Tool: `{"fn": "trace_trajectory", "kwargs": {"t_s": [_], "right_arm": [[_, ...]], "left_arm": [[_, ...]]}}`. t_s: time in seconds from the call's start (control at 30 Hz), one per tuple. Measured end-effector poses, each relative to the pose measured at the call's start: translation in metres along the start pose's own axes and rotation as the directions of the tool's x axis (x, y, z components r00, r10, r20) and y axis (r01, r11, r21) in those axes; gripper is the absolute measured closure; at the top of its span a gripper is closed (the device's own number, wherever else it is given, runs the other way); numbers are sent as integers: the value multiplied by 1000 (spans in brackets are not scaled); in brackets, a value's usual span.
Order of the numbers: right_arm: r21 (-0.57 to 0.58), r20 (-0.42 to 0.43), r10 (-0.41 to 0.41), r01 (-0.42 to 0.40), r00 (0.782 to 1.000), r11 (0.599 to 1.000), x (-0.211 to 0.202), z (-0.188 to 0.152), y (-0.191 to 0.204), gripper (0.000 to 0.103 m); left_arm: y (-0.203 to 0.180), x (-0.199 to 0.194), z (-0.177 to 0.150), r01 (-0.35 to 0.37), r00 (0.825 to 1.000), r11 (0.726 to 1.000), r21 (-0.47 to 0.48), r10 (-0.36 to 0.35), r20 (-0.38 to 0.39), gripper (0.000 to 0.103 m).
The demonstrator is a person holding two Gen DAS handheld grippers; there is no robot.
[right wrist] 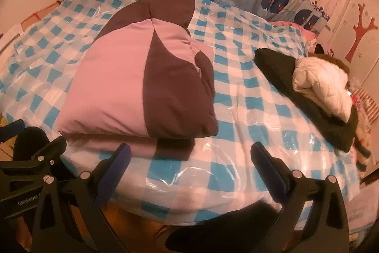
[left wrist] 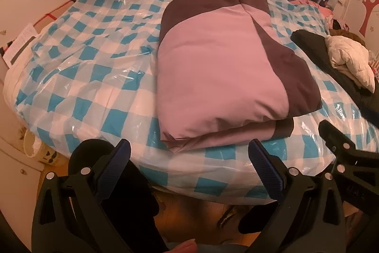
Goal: Fold large clothes
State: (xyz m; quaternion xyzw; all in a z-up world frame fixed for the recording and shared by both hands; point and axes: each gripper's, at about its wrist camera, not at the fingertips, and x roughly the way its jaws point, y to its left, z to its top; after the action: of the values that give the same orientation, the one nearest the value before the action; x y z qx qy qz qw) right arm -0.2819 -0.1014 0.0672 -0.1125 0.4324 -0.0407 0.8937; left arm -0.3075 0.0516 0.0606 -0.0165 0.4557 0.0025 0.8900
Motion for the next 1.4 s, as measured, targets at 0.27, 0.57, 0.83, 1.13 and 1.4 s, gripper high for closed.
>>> {"fn": "trace_trajectory", "kwargs": {"t_s": [0.27, 0.57, 0.83, 1.13, 1.4], "right_arm": [[37, 38, -50, 49, 998, 998, -11, 3, -21, 5], [80, -6, 76, -75, 997, 994, -1, 2, -20, 5], [36, 2, 130, -130, 992, 991, 2, 12, 9, 5], [47, 1, 126, -126, 992, 991, 1, 13, 12, 5], [45, -5, 137, -136, 991, 990, 2, 12, 17, 5]], "left_arm": [[-10, -3, 13, 11, 999, 1000, 25, -12, 39, 7], [5, 14, 30, -11, 999, 1000, -11, 12, 34, 7], [36, 14, 35, -28, 999, 997, -66, 31, 40, 7], [45, 11, 40, -17, 998, 997, -72, 21, 56, 7], [42, 8, 38, -5, 998, 998, -59, 9, 55, 7]]}}
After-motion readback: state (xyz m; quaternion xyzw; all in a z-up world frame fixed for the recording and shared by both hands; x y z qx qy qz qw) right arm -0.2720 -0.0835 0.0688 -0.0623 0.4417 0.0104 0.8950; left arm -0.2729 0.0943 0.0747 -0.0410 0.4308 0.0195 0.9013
